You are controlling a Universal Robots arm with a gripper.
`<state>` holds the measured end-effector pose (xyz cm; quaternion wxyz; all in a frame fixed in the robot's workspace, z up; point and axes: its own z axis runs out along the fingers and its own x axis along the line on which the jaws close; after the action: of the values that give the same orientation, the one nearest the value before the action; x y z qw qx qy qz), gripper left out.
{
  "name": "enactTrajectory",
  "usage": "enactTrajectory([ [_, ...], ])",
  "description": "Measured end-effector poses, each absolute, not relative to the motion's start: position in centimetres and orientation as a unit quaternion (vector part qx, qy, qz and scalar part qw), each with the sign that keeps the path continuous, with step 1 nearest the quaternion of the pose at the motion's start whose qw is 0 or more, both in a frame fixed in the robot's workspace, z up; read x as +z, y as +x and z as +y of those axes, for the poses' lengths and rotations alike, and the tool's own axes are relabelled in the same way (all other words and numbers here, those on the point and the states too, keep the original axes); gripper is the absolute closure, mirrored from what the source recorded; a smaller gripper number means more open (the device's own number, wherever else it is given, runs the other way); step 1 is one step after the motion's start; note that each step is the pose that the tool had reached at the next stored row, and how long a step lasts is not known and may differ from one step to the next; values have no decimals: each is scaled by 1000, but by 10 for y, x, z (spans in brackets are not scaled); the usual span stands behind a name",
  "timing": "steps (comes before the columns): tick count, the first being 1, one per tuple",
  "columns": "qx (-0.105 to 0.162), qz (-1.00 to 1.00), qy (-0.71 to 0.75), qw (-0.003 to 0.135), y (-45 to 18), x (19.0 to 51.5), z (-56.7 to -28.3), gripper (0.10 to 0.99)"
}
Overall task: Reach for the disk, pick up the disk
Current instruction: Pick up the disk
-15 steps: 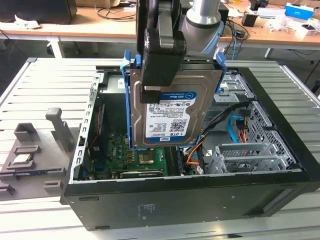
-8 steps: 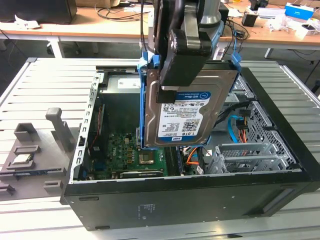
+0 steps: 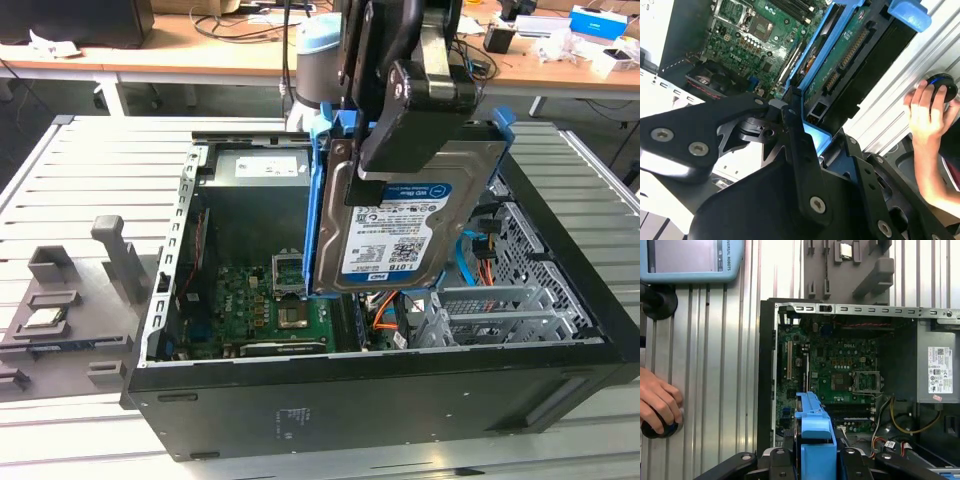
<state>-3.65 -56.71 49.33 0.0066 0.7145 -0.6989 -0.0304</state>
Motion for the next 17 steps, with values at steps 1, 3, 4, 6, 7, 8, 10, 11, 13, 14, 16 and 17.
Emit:
enactTrajectory([
  [1,-30,-699,715,7,-35,493,-567,718],
  [3,-30,-699,714,7,-31,493,-567,718],
  [4,-30,-699,715,7,-28,493,-567,718],
  [6,-30,-699,715,7,-23,493,-567,718],
  [7,-30,-699,715,7,-20,493,-567,718],
  [8,-30,-699,715,7,-16,493,-567,718],
  [10,-30,-699,715,7,-10,493,-567,718],
  [11,-30,-699,715,7,-9,493,-567,718],
  [13,-30,-699,715,7,-2,493,-567,718],
  [14,-31,-699,714,7,0,493,-567,718],
  [16,-30,-699,714,7,5,493,-567,718],
  [17,-31,-699,714,7,7,493,-567,718],
])
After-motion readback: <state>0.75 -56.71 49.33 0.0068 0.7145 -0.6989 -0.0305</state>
